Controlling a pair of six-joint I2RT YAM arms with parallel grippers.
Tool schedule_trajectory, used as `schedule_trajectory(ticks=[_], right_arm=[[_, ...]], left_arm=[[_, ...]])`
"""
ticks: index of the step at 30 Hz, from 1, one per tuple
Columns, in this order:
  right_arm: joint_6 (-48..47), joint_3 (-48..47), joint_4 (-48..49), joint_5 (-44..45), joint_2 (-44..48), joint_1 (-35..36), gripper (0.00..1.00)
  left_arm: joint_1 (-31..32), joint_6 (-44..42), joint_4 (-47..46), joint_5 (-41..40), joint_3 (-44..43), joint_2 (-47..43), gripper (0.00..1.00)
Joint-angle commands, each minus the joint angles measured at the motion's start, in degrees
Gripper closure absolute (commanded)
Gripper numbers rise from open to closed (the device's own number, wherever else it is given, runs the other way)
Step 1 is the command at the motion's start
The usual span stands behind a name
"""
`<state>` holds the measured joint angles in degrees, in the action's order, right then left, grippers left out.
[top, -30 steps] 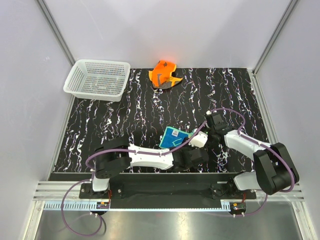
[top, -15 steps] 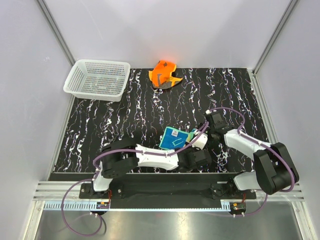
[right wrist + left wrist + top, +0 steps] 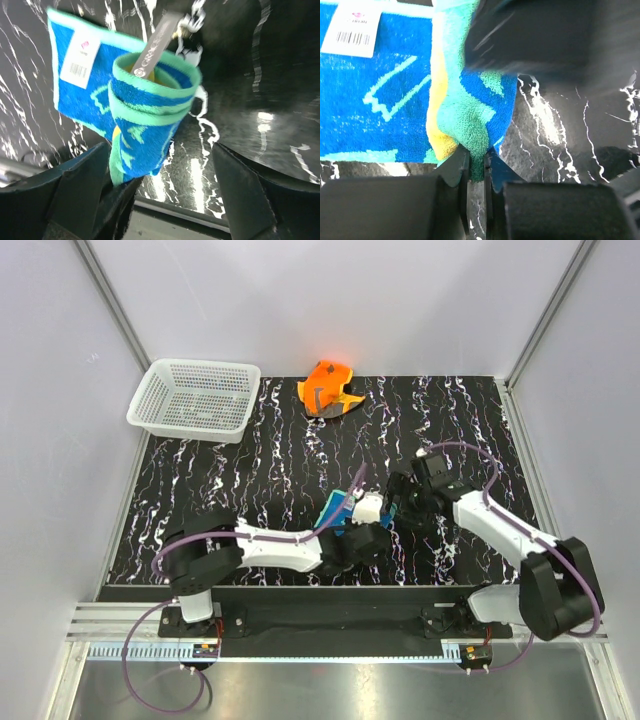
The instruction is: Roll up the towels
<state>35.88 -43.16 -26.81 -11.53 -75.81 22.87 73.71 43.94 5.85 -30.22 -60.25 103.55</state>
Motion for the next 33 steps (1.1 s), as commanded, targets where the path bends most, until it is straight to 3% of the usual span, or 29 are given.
schedule_trajectory(ticks=[1,7,10,13,15,25,33], right_arm=[[0.2,-3.9,-5.8,9.3,5.1,-0.5,0.09],[2.0,-3.6,-5.2,9.6,12.3,-2.8,0.07],[1.8,-1.2,-0.8,3.5,14.3,-3.3,0.07],[3.1,2.5,4.3,-3.5,14.7,-3.3,0.08],[5.2,6.2,7.5,-7.7,15.1,-3.3,0.08],[11.8,17.0,22.2,-13.3,15.3,-3.3,0.09],[12.2,18.5,26.1,-12.6,11.3,-3.4,0.11]], left_arm=[[-2.4,3.7,-8.2,8.0,3.2,-4.2,1.0],[-6.7,8.4,-15.7,16.9,9.4,-7.6,1.0],[-10.2,12.2,-24.2,22.6,14.5,-8.4,1.0],[-13.8,15.4,-31.7,34.2,16.5,-6.9,1.0],[-14.6,16.9,-34.4,36.7,17.3,-5.6,1.0],[-21.3,34.8,-73.3,51.0,26.8,5.4,1.0],[-21.8,37.5,-76.4,51.3,28.4,10.2,1.0]])
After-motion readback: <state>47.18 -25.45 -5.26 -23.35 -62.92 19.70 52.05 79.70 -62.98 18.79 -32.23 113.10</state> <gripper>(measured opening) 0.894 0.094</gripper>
